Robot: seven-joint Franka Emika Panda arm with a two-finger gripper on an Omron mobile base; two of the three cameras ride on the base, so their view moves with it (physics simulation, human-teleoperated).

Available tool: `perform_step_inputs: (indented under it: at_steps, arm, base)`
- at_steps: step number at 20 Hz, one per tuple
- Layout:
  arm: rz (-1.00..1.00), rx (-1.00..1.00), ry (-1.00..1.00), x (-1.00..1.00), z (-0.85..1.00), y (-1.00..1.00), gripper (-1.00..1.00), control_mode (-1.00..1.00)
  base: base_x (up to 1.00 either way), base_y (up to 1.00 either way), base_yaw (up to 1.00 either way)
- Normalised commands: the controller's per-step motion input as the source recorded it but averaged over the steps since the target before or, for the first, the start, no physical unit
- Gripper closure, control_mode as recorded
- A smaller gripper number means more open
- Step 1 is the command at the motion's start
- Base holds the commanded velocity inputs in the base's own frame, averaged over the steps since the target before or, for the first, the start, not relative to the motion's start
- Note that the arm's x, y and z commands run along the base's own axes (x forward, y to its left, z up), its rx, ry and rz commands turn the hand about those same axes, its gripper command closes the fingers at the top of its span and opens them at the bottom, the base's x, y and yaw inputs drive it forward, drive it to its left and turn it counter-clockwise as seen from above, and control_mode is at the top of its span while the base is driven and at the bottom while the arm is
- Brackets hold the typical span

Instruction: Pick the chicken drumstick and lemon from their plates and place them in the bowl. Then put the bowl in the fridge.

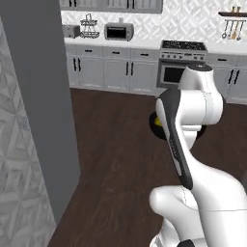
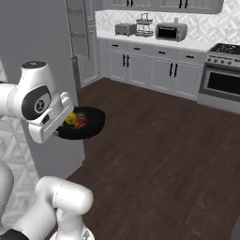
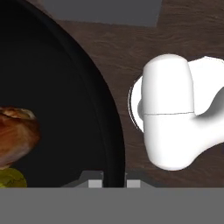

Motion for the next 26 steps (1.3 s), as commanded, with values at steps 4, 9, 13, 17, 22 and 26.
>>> perform_step_inputs:
  at_steps: [4,9,13,17,22,26]
  arm:
    - [0.00,0.00,0.00,0.00,0.00,0.00,1.00,1.00]
    - [0.00,0.00,0.00,0.00,0.00,0.00,1.00,1.00]
    - [0.00,0.00,0.00,0.00,0.00,0.00,1.00,1.00]
    - [0.00,0.00,0.00,0.00,0.00,0.00,1.00,1.00]
    - [0.00,0.00,0.00,0.00,0.00,0.00,1.00,1.00]
    - [0.00,0.00,0.00,0.00,0.00,0.00,1.00,1.00]
  base:
    - [0.99,0.00,-0.13]
    - [1.00,0.00,-0.02]
    - [1.00,0.00,0.05]
    - [1.00,0.00,0.20]
    - [1.00,-0.03,0.33]
    - [1.00,-0.29,0.37]
